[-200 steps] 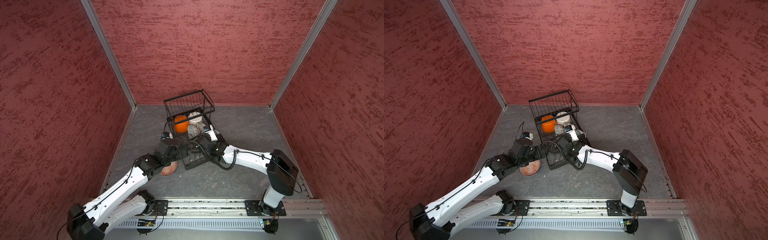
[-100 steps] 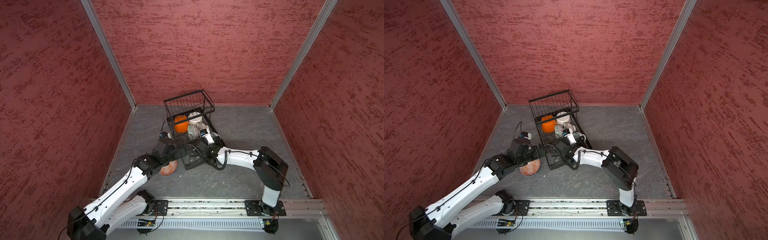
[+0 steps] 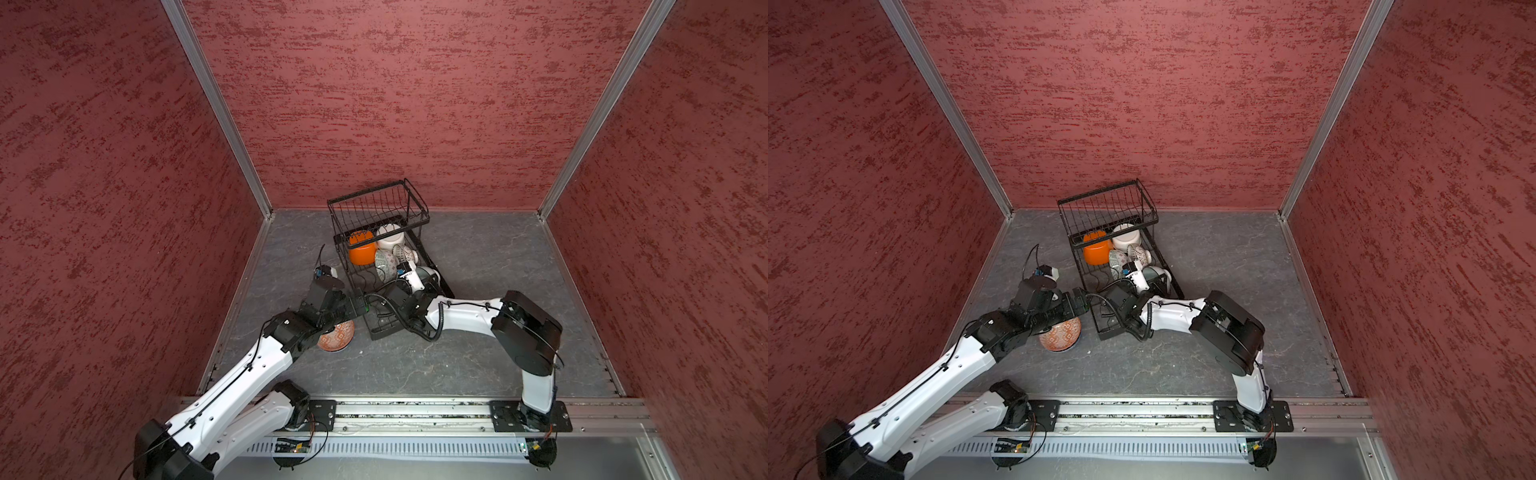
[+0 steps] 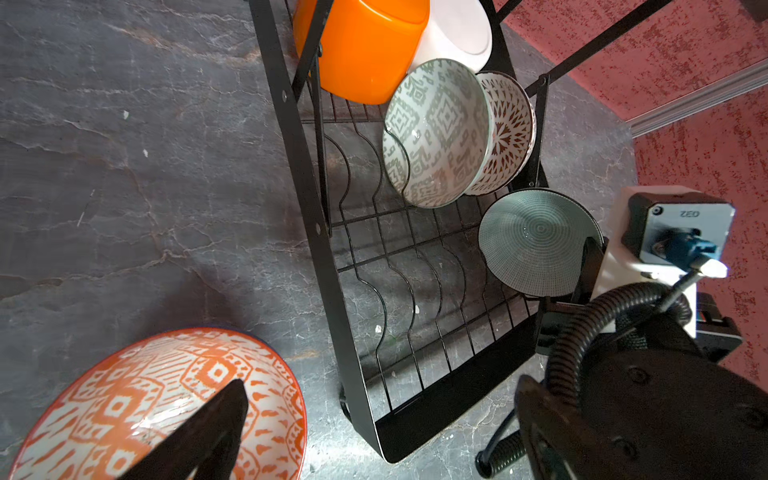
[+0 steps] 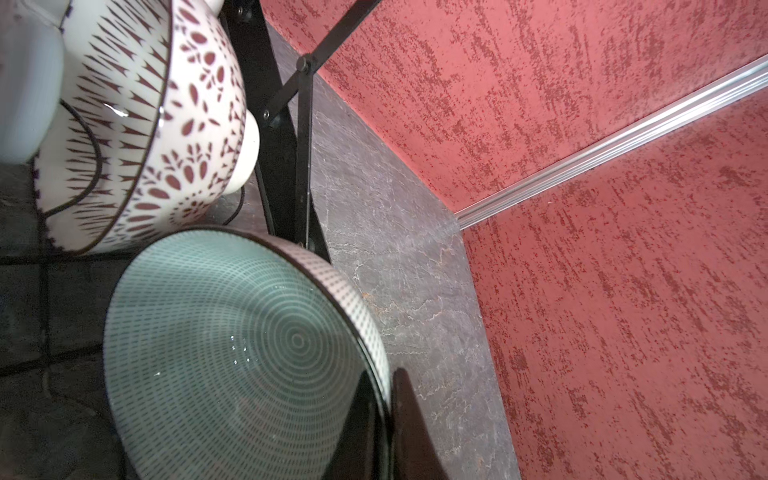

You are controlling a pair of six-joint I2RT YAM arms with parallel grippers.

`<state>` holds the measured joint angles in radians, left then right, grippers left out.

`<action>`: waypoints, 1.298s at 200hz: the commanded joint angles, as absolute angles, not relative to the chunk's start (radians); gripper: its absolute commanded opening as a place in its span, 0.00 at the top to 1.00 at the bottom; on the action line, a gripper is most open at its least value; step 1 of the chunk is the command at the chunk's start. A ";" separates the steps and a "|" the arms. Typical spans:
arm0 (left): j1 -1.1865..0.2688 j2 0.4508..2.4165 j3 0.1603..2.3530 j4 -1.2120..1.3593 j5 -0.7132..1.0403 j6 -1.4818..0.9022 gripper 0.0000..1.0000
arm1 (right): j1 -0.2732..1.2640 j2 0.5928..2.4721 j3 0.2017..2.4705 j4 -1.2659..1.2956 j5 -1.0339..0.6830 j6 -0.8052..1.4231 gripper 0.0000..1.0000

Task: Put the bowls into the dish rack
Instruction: 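Lower the pale green bowl into the rack slot nearest the robot with the right gripper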

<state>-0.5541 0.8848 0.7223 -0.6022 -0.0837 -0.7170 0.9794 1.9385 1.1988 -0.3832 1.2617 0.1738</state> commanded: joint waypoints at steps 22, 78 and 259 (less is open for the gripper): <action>-0.542 0.864 0.712 -0.590 -0.063 -0.699 0.00 | 1.009 1.990 1.245 -0.367 1.312 0.167 1.00; -0.534 0.839 0.694 -0.595 -0.059 -0.701 0.00 | 1.023 2.017 1.293 -0.484 1.296 0.282 0.97; -0.464 0.828 0.692 -0.733 -0.090 -0.735 0.00 | 1.022 1.955 1.317 -0.541 1.253 0.378 0.50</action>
